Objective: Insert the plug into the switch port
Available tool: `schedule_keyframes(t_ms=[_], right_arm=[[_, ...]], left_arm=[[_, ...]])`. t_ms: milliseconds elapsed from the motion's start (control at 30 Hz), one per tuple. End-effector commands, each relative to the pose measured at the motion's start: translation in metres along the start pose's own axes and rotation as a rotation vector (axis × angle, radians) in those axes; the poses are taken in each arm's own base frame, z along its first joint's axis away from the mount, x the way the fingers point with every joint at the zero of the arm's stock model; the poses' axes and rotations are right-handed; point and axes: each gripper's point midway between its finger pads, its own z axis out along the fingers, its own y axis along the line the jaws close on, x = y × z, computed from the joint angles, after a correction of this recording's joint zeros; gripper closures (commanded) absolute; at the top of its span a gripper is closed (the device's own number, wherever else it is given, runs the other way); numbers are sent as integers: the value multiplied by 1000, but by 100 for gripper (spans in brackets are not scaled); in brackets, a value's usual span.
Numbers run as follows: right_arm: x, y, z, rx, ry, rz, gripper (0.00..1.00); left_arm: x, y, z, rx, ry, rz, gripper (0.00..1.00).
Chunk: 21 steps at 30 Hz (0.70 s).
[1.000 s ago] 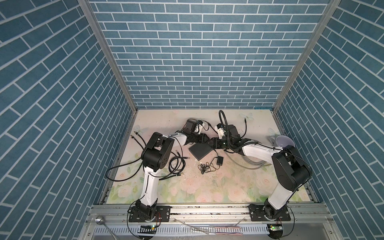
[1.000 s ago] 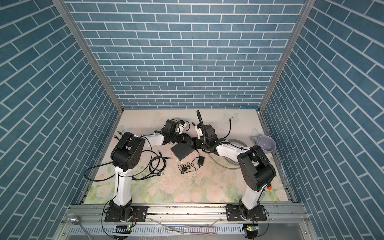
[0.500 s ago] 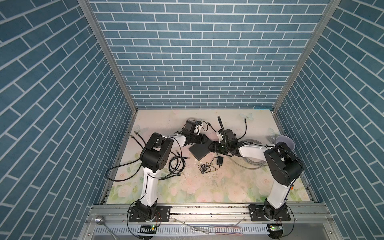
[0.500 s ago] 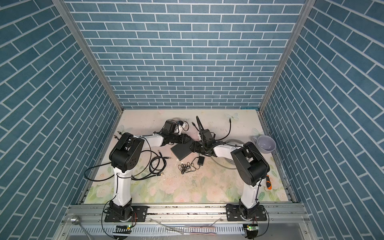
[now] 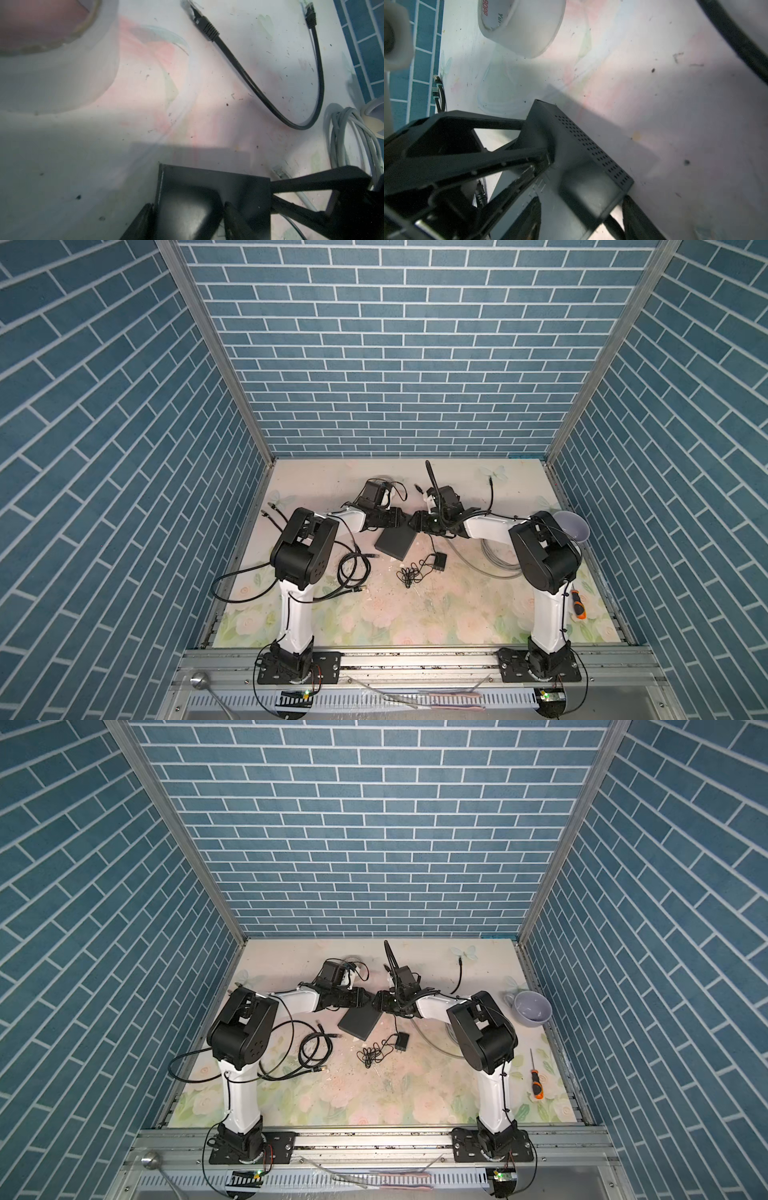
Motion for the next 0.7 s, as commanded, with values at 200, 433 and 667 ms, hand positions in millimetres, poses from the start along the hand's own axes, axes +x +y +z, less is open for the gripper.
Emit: schedule_keyframes(t_ms=[200,433,667], right_arm=[[-7,32,10,-179,65,-131,40],[-23,56,16,-278,74,-166,40],[-31,57,18,-276,71,-165,40]], left_arm=[[66,16,0,-65,162,-150,45],[68,12,3,-32,149,-192,45],[67,16,5,-50,139,-200,45]])
